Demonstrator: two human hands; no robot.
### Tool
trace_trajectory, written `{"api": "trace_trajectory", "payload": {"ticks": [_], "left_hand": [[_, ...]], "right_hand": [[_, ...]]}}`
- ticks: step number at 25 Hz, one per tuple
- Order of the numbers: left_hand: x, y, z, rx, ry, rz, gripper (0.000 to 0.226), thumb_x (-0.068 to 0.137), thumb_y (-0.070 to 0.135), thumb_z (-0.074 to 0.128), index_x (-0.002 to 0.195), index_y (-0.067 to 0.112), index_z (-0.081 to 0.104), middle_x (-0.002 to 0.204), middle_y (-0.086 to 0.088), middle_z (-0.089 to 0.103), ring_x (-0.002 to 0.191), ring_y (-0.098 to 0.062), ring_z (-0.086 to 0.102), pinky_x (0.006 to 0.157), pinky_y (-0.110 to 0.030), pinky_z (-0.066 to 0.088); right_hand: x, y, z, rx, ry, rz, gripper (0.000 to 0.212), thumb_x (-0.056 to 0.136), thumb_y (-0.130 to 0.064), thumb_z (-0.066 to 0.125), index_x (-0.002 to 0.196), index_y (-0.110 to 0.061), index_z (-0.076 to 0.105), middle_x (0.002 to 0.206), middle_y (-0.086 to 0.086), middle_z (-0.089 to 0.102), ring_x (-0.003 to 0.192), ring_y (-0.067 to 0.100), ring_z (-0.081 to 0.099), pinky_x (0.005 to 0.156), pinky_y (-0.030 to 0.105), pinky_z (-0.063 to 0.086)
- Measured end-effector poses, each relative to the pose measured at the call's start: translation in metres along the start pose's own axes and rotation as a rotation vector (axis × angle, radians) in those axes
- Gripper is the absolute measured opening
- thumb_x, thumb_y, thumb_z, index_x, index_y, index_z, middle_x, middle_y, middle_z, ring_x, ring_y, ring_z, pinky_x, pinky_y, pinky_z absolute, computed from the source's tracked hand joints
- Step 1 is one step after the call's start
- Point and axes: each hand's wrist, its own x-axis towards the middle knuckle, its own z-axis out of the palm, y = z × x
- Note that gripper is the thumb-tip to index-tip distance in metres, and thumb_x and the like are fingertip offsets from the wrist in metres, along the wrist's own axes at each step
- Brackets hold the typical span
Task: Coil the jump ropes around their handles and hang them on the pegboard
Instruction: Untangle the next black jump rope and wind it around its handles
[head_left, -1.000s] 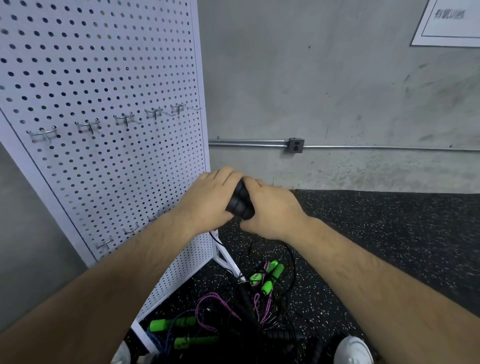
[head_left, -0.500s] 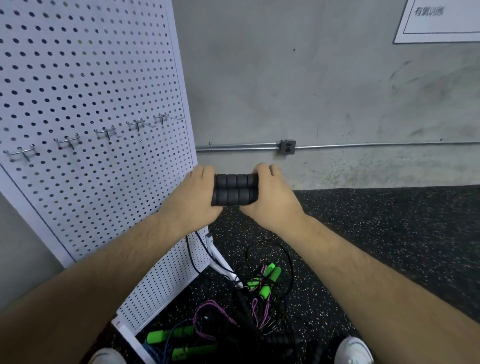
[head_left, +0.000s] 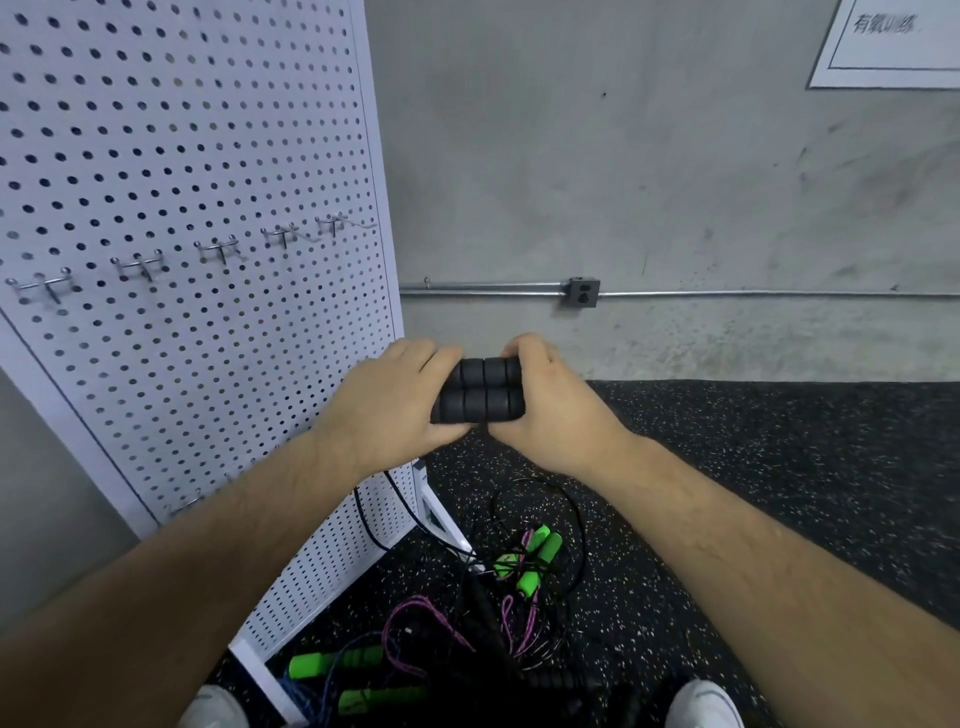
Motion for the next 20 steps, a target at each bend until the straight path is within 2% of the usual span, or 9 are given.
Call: {"api": "trace_trajectory", "payload": {"ticks": [3, 4, 8, 11, 14, 15, 17, 19, 20], "left_hand": [[0.0, -0.005, 0.0, 0.037, 0.03, 0.059, 0.089, 0.078, 0.09, 0.043, 0.136, 0.023, 0.051, 0.106, 0.003, 0.06, 0.101, -0.02, 0.058, 0.1, -0.044, 0.045], [0.0, -0.007, -0.001, 0.04, 0.058, 0.07, 0.091, 0.079, 0.091, 0.039, 0.138, 0.023, 0.052, 0.103, 0.003, 0.06, 0.099, -0.021, 0.059, 0.103, -0.045, 0.042], [0.001, -0.006, -0.02, -0.083, 0.13, -0.022, 0.078, 0.083, 0.086, 0.041, 0.132, 0.028, 0.054, 0.093, 0.01, 0.054, 0.087, -0.014, 0.053, 0.077, -0.031, 0.044], [-0.001, -0.003, -0.028, -0.159, 0.158, -0.054, 0.072, 0.081, 0.082, 0.046, 0.131, 0.03, 0.055, 0.092, 0.016, 0.044, 0.086, -0.008, 0.043, 0.076, -0.029, 0.038], [-0.004, -0.002, -0.031, -0.203, 0.175, -0.054, 0.067, 0.081, 0.078, 0.054, 0.129, 0.032, 0.056, 0.092, 0.019, 0.045, 0.087, -0.005, 0.044, 0.075, -0.026, 0.037], [-0.005, -0.003, -0.033, -0.219, 0.182, -0.054, 0.063, 0.08, 0.076, 0.056, 0.127, 0.033, 0.058, 0.09, 0.019, 0.046, 0.085, -0.004, 0.046, 0.072, -0.023, 0.035], [-0.008, -0.007, -0.036, -0.237, 0.187, -0.052, 0.059, 0.08, 0.074, 0.059, 0.123, 0.034, 0.059, 0.085, 0.021, 0.045, 0.082, -0.003, 0.046, 0.066, -0.014, 0.03], [-0.013, -0.016, -0.038, -0.23, 0.185, -0.047, 0.059, 0.08, 0.073, 0.06, 0.124, 0.034, 0.059, 0.083, 0.025, 0.041, 0.081, -0.001, 0.044, 0.067, -0.008, 0.025], [-0.015, -0.022, -0.039, -0.217, 0.172, -0.046, 0.06, 0.079, 0.074, 0.06, 0.125, 0.035, 0.059, 0.083, 0.024, 0.042, 0.081, -0.001, 0.045, 0.066, -0.01, 0.026]], "right_hand": [[-0.003, -0.001, 0.003, 0.04, 0.033, 0.007, 0.06, 0.079, -0.025, 0.078, 0.125, -0.015, 0.04, 0.111, 0.0, 0.05, 0.087, 0.019, 0.057, 0.07, 0.031, 0.045], [-0.004, 0.0, 0.004, 0.096, 0.048, 0.026, 0.064, 0.078, -0.025, 0.08, 0.126, -0.018, 0.038, 0.11, -0.002, 0.053, 0.088, 0.018, 0.059, 0.071, 0.031, 0.047], [-0.001, 0.01, 0.008, 0.571, 0.139, 0.296, 0.082, 0.075, -0.018, 0.085, 0.137, -0.029, 0.032, 0.113, -0.003, 0.059, 0.094, 0.013, 0.066, 0.079, 0.028, 0.056], [-0.002, -0.001, 0.036, 0.484, -0.243, 0.322, 0.062, 0.079, -0.04, 0.081, 0.13, -0.029, 0.047, 0.121, -0.01, 0.061, 0.106, 0.004, 0.061, 0.093, 0.032, 0.053], [0.003, -0.035, 0.084, 0.628, -0.533, 0.23, 0.074, 0.077, -0.053, 0.079, 0.141, -0.027, 0.051, 0.139, -0.011, 0.057, 0.129, 0.005, 0.05, 0.113, 0.042, 0.04], [0.004, -0.045, 0.098, 0.698, -0.575, 0.187, 0.07, 0.079, -0.051, 0.078, 0.139, -0.023, 0.054, 0.135, -0.012, 0.06, 0.129, 0.005, 0.05, 0.115, 0.045, 0.038], [0.005, -0.059, 0.112, 0.79, -0.613, 0.135, 0.048, 0.089, -0.041, 0.072, 0.121, -0.007, 0.064, 0.104, -0.008, 0.069, 0.107, 0.01, 0.061, 0.112, 0.049, 0.041], [0.006, -0.057, 0.107, 0.819, -0.595, 0.16, 0.024, 0.098, -0.031, 0.064, 0.101, -0.008, 0.069, 0.071, -0.011, 0.066, 0.076, 0.012, 0.063, 0.097, 0.036, 0.049], [0.008, -0.052, 0.1, 0.812, -0.581, 0.18, 0.022, 0.1, -0.029, 0.062, 0.098, -0.009, 0.069, 0.061, -0.012, 0.059, 0.065, 0.01, 0.058, 0.085, 0.032, 0.05]]}}
